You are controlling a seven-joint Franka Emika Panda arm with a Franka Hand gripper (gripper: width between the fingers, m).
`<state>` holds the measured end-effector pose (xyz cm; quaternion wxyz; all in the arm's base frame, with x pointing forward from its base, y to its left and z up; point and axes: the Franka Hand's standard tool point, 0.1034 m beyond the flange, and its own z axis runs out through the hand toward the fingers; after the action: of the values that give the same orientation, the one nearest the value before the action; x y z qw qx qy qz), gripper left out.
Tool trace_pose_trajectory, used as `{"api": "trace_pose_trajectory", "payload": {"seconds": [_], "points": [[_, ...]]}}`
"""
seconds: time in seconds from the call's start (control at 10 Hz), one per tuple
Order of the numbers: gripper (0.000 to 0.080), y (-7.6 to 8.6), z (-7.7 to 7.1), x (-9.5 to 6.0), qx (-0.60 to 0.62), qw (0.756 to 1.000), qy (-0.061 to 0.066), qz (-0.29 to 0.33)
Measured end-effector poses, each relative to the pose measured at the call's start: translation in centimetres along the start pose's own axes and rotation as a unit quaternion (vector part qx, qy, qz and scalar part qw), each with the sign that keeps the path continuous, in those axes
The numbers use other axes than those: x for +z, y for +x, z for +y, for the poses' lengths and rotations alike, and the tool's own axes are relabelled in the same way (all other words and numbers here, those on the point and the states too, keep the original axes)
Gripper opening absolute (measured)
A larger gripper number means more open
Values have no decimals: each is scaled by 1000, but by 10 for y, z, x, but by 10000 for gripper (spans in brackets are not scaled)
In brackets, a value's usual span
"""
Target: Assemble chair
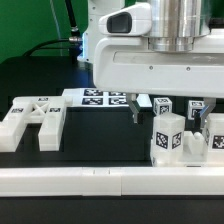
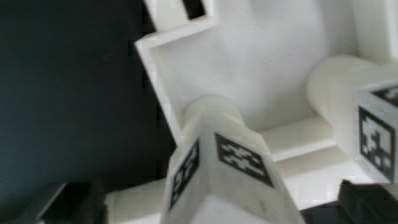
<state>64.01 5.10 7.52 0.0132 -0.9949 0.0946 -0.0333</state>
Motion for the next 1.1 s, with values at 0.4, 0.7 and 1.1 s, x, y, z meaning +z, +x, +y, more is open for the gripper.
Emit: {"api": "trace_pose_trajectory", "payload": {"seconds": [0.4,0.7,1.1], "points": [[649,0,1,0,-167,986,-10,-1],[649,1,6,0,-244,970,-15,-2],[288,1,6,0,-241,970,-15,-2]]}}
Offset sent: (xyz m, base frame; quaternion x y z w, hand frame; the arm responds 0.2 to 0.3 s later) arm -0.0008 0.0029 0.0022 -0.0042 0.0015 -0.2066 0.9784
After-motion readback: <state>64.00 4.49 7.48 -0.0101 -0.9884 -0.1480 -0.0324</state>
